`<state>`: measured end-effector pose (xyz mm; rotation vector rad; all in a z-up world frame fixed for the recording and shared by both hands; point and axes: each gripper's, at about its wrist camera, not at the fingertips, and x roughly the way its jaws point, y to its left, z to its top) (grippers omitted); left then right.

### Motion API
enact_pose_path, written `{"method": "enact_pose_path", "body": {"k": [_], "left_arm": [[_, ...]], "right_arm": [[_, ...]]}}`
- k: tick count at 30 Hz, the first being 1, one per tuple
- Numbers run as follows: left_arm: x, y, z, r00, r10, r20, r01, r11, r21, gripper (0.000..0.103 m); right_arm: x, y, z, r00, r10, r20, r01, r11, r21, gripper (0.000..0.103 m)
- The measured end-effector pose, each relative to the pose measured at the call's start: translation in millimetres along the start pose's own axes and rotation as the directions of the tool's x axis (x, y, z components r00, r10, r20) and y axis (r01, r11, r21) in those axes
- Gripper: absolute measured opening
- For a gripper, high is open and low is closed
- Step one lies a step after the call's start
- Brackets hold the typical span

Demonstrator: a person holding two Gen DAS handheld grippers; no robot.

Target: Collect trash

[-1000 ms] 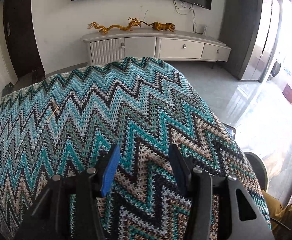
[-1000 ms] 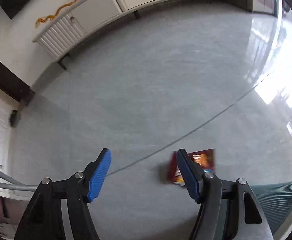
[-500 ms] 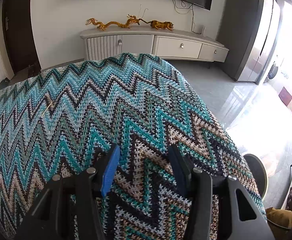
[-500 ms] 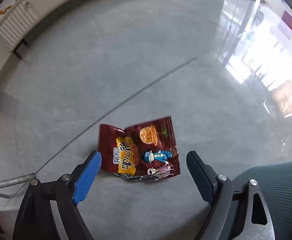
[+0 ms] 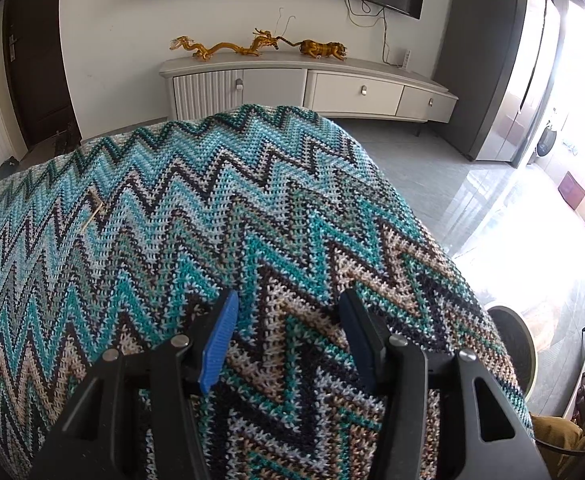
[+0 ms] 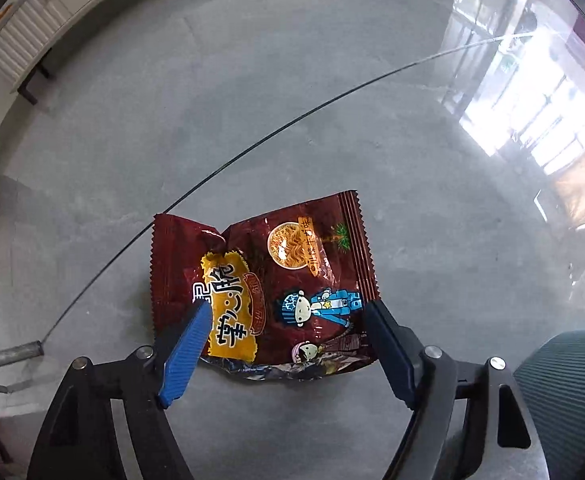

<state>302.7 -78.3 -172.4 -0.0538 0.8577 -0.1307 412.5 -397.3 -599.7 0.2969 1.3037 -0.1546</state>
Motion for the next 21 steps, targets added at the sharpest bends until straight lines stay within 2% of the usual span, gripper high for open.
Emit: {"method": "enact_pose_path", "body": {"k": [2, 5, 7, 9, 12, 16, 21], "left_arm": [[0, 0, 0, 1.000, 0.000, 0.000, 0.000, 1.000, 0.000, 0.051], [0, -1, 0, 1.000, 0.001, -0.001, -0.001, 1.000, 0.001, 0.051], [0, -1, 0, 1.000, 0.000, 0.000, 0.000, 1.000, 0.000, 0.051], [1, -1, 0, 1.000, -0.004, 0.000, 0.004, 1.000, -0.003, 0.051], [1, 0, 0, 1.000, -0.008, 0.001, 0.008, 1.000, -0.007, 0.051], [1, 4, 0, 1.000, -0.024, 0.003, 0.024, 1.000, -0.019, 0.052], [-1, 9, -1, 0.999, -0.048, 0.006, 0.049, 0.998, -0.038, 0.052]], "right_arm": [[3, 3, -1, 1.000, -0.016, 0.003, 0.016, 1.000, -0.026, 0.075], [6, 14, -5, 0.995, -0.095, 0.012, 0.096, 0.990, -0.106, 0.058], [7, 19, -10, 0.994, -0.106, 0.016, 0.108, 0.987, -0.123, 0.049], [4, 16, -13, 0.998, -0.058, 0.010, 0.059, 0.993, -0.103, 0.013], [4, 19, -24, 1.000, -0.026, -0.014, 0.025, 0.996, -0.085, 0.009], [-10, 17, -36, 0.998, 0.061, -0.002, -0.061, 0.998, -0.035, 0.006], [-63, 32, -40, 0.982, 0.168, 0.089, -0.164, 0.985, -0.049, 0.005]]}}
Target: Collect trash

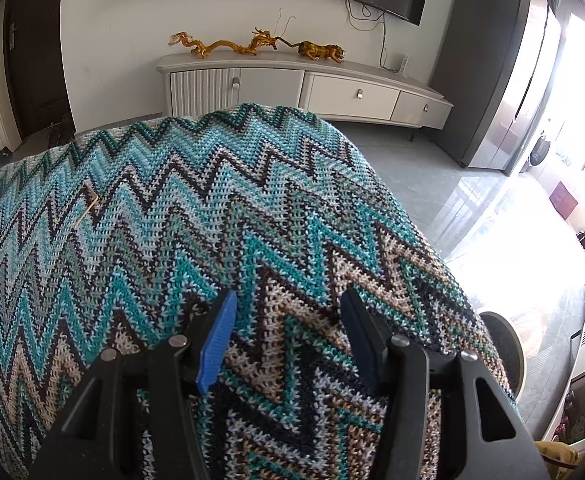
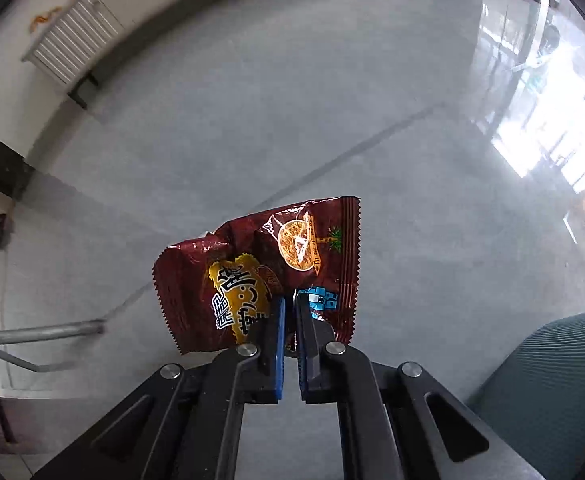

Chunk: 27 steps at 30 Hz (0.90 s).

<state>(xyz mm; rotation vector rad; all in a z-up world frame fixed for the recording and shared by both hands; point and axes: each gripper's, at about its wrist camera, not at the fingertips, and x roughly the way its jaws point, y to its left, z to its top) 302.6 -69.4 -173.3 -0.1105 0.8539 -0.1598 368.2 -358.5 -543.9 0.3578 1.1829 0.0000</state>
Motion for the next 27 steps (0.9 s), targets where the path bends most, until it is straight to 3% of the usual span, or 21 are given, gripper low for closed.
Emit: {"method": "enact_pose_path", "body": {"k": [4, 10, 13, 16, 20, 22, 23, 27], "left_arm": [[-3, 4, 0, 1.000, -0.011, 0.002, 0.011, 1.000, -0.008, 0.052], [-3, 5, 1, 1.000, -0.016, 0.002, 0.016, 1.000, -0.010, 0.052], [-3, 8, 2, 1.000, -0.026, 0.003, 0.026, 1.000, -0.017, 0.052], [-5, 12, 3, 0.999, -0.037, 0.006, 0.037, 0.999, -0.024, 0.052], [-6, 16, 3, 0.999, -0.044, 0.008, 0.044, 0.999, -0.026, 0.052], [-8, 18, 3, 0.999, -0.044, 0.011, 0.044, 0.999, -0.028, 0.052], [-8, 17, 3, 0.999, -0.040, 0.013, 0.041, 0.999, -0.027, 0.052], [-16, 11, 1, 1.000, -0.007, 0.024, 0.007, 1.000, -0.004, 0.053]], "right_arm": [[-64, 26, 7, 0.990, 0.083, 0.113, -0.079, 0.996, -0.040, 0.005], [-178, 31, 14, 0.946, 0.133, 0.297, -0.120, 0.991, -0.061, 0.005], [-238, 8, -3, 0.921, 0.090, 0.379, -0.083, 0.996, -0.033, 0.005], [-276, -21, -25, 0.906, -0.008, 0.423, -0.002, 1.000, 0.023, 0.005], [-298, -65, -50, 0.902, -0.184, 0.392, 0.151, 0.982, 0.112, 0.008], [-299, -81, -54, 0.907, -0.213, 0.363, 0.166, 0.974, 0.156, 0.010], [-302, -85, -57, 0.905, -0.238, 0.352, 0.189, 0.967, 0.168, 0.014], [-316, -83, -57, 0.903, -0.275, 0.331, 0.231, 0.958, 0.168, 0.051]]}}
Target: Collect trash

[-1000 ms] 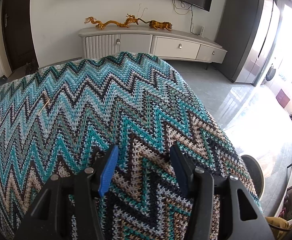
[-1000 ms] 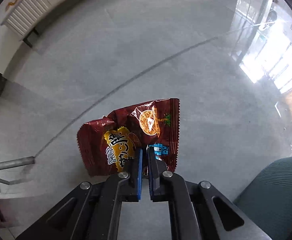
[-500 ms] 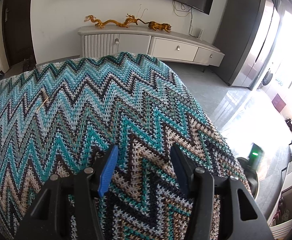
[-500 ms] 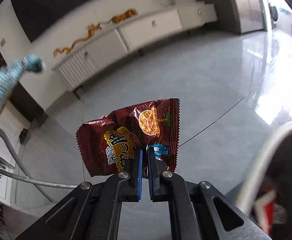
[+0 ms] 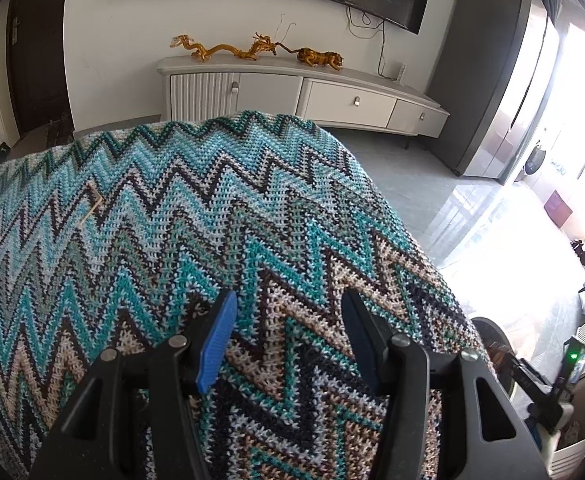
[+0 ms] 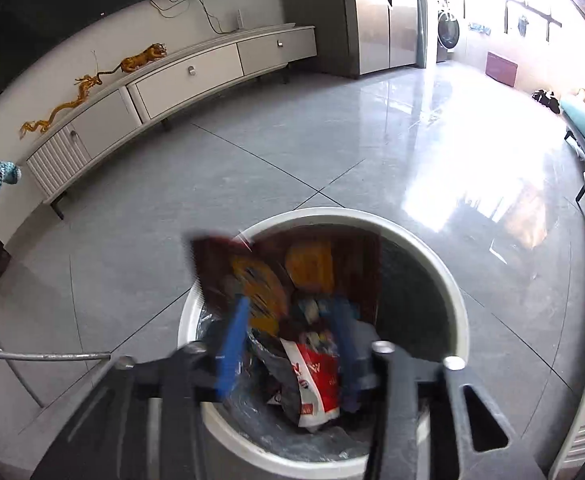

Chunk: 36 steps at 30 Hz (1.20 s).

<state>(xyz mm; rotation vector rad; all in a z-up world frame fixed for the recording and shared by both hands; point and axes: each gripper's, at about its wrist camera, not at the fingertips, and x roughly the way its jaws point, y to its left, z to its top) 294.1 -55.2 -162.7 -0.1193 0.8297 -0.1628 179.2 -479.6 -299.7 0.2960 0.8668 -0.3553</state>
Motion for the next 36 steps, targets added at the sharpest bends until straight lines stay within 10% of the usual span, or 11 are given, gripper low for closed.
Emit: {"method": "enact_pose_path", "body": {"k": [22, 36], "left_arm": [[-210, -12, -66, 0.958, 0.110, 0.266, -0.135, 0.988, 0.076, 0.053], [-296, -12, -96, 0.904, 0.137, 0.406, -0.191, 0.977, 0.095, 0.066]], "right_arm": [[-286, 75, -26, 0.941, 0.143, 0.307, -0.081, 0.976, -0.204, 0.093], [-369, 117, -85, 0.887, 0.252, 0.387, -0.121, 0.935, -0.332, 0.103]]}}
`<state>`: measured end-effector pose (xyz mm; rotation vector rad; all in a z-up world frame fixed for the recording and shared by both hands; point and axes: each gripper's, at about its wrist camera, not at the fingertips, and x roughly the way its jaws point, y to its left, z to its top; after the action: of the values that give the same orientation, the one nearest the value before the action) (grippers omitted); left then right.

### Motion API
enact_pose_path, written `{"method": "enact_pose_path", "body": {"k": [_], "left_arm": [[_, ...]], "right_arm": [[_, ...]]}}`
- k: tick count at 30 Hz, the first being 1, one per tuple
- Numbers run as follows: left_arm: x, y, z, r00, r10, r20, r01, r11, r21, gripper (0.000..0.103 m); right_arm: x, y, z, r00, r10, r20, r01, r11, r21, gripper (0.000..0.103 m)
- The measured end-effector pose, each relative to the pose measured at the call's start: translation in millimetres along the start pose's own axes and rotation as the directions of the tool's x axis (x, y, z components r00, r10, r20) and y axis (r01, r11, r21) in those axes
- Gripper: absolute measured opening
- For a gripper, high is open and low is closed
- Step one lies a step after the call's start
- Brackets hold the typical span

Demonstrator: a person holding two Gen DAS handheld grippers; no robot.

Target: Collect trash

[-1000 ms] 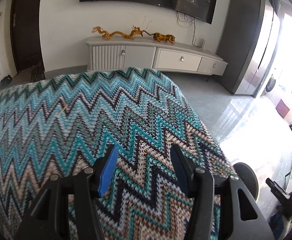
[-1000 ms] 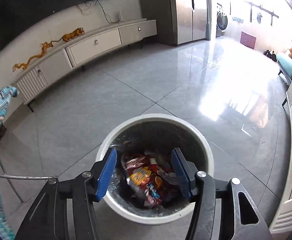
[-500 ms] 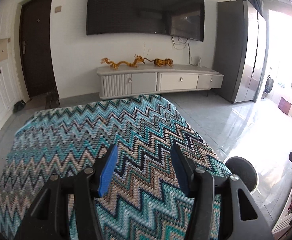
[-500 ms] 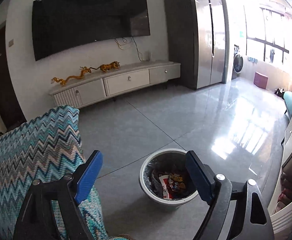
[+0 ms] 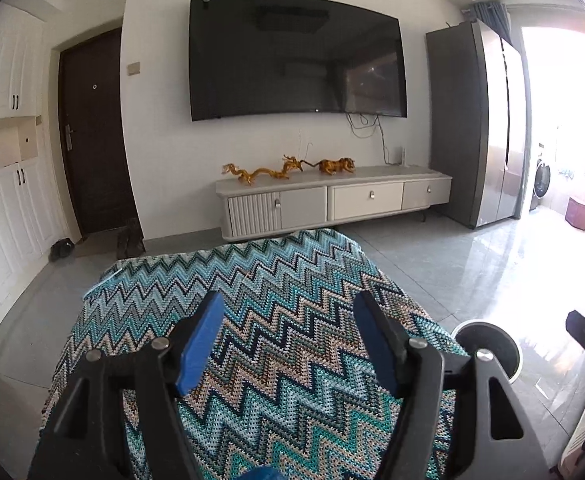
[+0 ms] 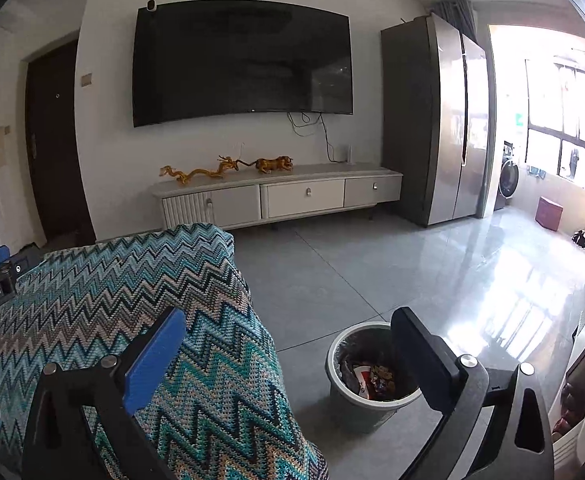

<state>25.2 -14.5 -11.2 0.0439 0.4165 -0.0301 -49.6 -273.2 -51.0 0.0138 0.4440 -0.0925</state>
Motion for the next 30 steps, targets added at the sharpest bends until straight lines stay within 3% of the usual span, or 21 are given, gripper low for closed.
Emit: {"method": "enact_pose_path", "body": {"k": [16, 25, 30], "left_arm": [[-46, -3, 4, 0.993, 0.034, 0.112, -0.035, 0.999, 0.002, 0.066], [-49, -7, 2, 0.993, 0.034, 0.114, -0.036, 0.999, 0.014, 0.066], [-43, -17, -2, 0.997, -0.016, 0.079, 0.012, 0.999, 0.046, 0.066]], "right_arm": [[-27, 4, 4, 0.997, -0.026, 0.066, 0.026, 1.000, -0.004, 0.103], [-26, 7, 2, 0.998, -0.017, 0.063, 0.018, 1.000, -0.007, 0.103], [-26, 7, 2, 0.998, -0.022, 0.062, 0.023, 1.000, -0.008, 0.103]]}}
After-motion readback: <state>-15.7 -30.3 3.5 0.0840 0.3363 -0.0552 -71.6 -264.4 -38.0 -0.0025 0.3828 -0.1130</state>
